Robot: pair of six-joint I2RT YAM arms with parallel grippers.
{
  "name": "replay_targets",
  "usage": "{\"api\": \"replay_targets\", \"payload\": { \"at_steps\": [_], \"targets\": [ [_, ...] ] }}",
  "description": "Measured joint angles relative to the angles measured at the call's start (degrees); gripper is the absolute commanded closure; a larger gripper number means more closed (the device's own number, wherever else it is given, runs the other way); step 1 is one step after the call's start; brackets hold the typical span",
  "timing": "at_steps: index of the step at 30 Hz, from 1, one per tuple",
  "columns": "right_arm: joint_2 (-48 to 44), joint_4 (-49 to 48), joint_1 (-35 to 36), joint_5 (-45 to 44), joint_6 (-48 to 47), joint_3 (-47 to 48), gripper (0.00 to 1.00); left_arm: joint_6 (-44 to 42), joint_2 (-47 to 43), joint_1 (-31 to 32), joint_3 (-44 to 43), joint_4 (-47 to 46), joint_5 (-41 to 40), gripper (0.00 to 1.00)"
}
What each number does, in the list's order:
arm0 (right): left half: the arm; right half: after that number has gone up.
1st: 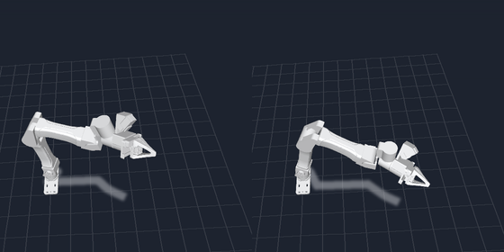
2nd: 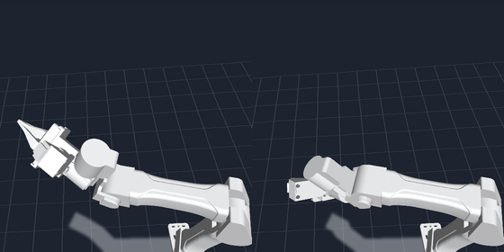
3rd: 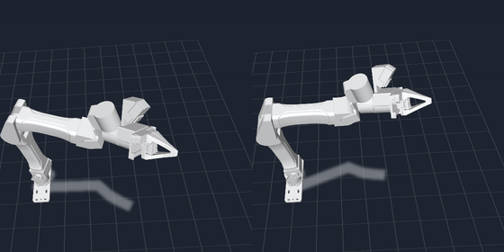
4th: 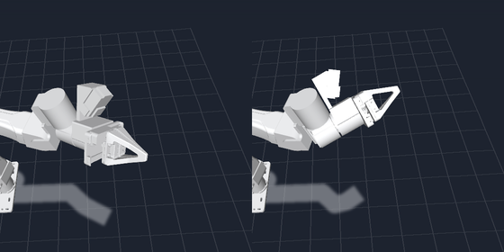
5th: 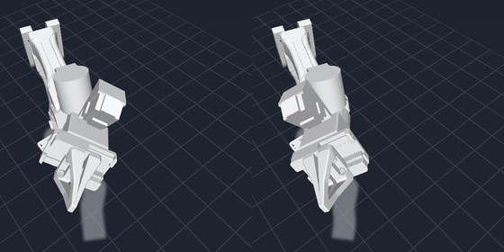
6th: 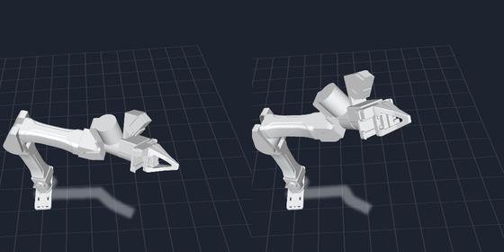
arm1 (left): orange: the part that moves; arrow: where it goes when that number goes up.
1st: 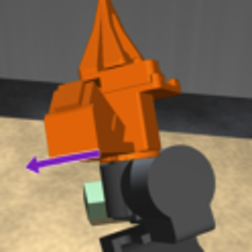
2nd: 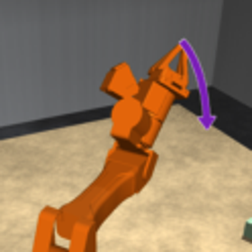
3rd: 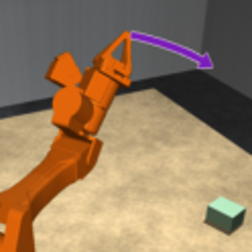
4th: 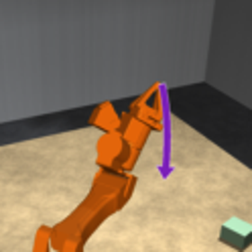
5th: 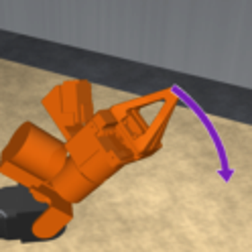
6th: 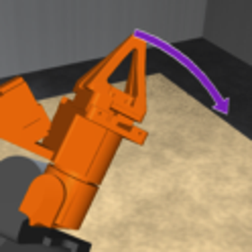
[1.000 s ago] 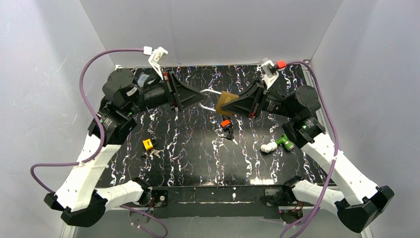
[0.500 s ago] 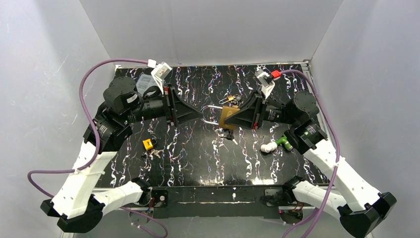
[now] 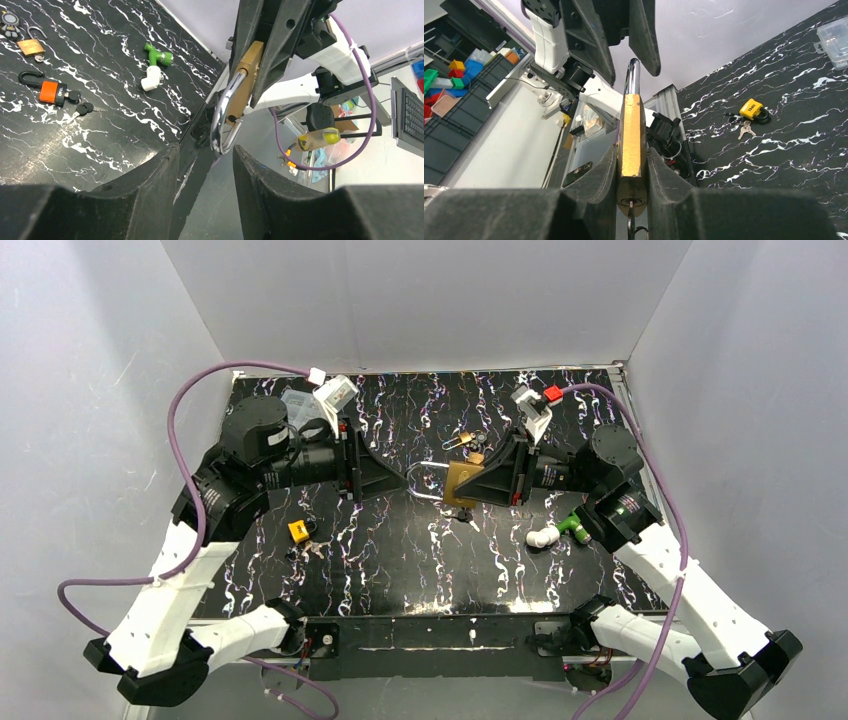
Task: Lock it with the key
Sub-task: Lock the lock.
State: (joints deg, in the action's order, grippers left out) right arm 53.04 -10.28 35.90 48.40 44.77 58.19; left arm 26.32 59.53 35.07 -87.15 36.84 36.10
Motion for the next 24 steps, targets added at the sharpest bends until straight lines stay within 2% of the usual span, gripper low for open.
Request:
{"api": "replay_targets", "payload": {
  "at_steps": [10, 16, 24],
  "targets": [
    [0.55, 0.07, 0.77, 0.8, -0.02, 0.06, 0.99, -0.07, 2.28, 0.0, 0.04, -0.11, 3.47, 0.74],
    [1.0, 0.11, 1.17, 1.13, 0.04, 0.07, 0.99, 1.28, 2.29, 0.0, 0.93, -2.41, 5.83, 1.0],
    [1.62, 0.79, 1.03, 2.63, 2.19, 0.07, 0.99, 0.98, 1.26, -0.07, 3.36, -3.76, 6.04, 1.0]
  ]
}}
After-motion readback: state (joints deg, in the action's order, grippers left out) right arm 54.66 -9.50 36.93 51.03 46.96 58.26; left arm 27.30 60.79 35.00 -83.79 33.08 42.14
